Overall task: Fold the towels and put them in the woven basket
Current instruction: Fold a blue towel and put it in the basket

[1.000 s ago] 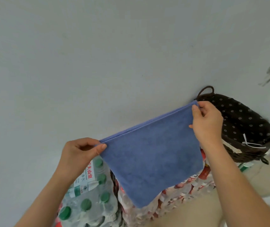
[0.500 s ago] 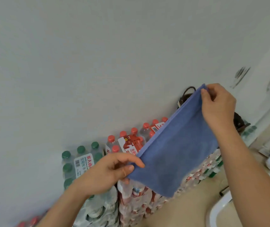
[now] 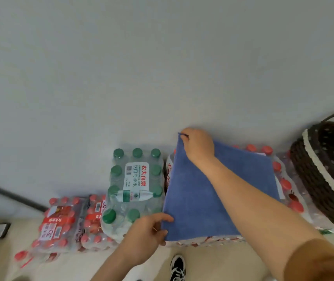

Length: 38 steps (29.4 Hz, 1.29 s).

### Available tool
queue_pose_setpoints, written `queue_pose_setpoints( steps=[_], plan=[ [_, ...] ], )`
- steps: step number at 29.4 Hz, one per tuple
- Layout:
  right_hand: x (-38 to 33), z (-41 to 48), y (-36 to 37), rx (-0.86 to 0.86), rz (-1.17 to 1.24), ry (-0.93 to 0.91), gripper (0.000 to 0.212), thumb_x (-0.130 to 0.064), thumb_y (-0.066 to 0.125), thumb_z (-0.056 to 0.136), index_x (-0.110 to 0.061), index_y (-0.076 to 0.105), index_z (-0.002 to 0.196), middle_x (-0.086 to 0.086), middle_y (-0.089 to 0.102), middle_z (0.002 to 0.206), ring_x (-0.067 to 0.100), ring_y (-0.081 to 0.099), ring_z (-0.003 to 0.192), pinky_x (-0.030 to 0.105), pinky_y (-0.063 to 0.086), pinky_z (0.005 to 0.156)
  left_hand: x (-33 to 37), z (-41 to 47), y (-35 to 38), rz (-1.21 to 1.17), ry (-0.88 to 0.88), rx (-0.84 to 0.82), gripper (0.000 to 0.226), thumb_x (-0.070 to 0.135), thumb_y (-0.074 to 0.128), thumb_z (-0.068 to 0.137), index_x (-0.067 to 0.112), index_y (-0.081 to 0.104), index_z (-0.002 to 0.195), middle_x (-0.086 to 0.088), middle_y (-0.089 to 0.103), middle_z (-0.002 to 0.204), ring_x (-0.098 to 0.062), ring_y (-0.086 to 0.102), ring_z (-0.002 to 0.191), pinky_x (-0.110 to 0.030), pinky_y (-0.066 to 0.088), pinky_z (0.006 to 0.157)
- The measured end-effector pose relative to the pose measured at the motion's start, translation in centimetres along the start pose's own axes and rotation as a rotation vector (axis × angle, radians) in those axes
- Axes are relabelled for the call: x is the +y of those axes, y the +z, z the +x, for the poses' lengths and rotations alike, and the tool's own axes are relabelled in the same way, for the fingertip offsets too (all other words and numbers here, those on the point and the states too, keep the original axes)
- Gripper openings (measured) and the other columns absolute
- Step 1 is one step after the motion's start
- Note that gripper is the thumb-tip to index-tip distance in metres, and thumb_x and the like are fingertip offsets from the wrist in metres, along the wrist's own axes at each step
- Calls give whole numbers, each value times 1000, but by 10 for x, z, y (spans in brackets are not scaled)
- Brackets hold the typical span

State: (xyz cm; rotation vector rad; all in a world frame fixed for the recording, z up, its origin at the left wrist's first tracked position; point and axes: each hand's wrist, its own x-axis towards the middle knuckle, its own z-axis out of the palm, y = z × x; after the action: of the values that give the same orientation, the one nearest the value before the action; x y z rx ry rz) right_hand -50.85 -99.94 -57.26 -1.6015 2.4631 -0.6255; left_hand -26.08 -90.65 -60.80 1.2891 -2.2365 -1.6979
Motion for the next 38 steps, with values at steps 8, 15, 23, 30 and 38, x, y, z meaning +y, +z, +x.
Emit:
queue_pose_setpoints(
  steps=[8,15,23,30,38],
  plan=[
    [-20,4,50,-139,69,-188,22,-21,42,97,-12,62,100,7,68,98,29,61,92,39,48,73,-4,-12,-2,-333,-110,-30,57,-14,51,78,29,64,113,-2,69,102,-18,60,53,-24,48,60],
    [0,-37,16,-206,283,-23,47,-25,48,96,-27,39,142,-1,57,131,18,54,117,31,44,93,7,-15,-2,-454,-114,-54,66,-17,44,79,30,60,122,11,58,62,-7,43,46,-16,35,44],
    [80,-201,-16,516,833,956,20,-16,58,90,-23,51,108,4,58,107,16,55,89,30,44,75,-2,-12,5,-681,-111,73,51,-13,47,88,25,67,116,0,35,56,-13,30,46,-20,27,43],
    [86,-254,15,149,1817,1261,52,-59,63,80,-27,57,121,10,61,121,27,57,116,53,39,101,0,-15,10,-1023,-235,23,60,-20,35,79,16,72,111,-3,38,69,-13,16,49,-23,13,42],
    [97,-251,12,471,1962,1015,43,-18,58,91,-10,53,133,8,64,127,27,63,113,40,57,79,-3,-21,7,-816,-257,-40,66,-18,34,78,23,70,115,-4,38,71,-13,20,47,-21,17,39]
  ],
)
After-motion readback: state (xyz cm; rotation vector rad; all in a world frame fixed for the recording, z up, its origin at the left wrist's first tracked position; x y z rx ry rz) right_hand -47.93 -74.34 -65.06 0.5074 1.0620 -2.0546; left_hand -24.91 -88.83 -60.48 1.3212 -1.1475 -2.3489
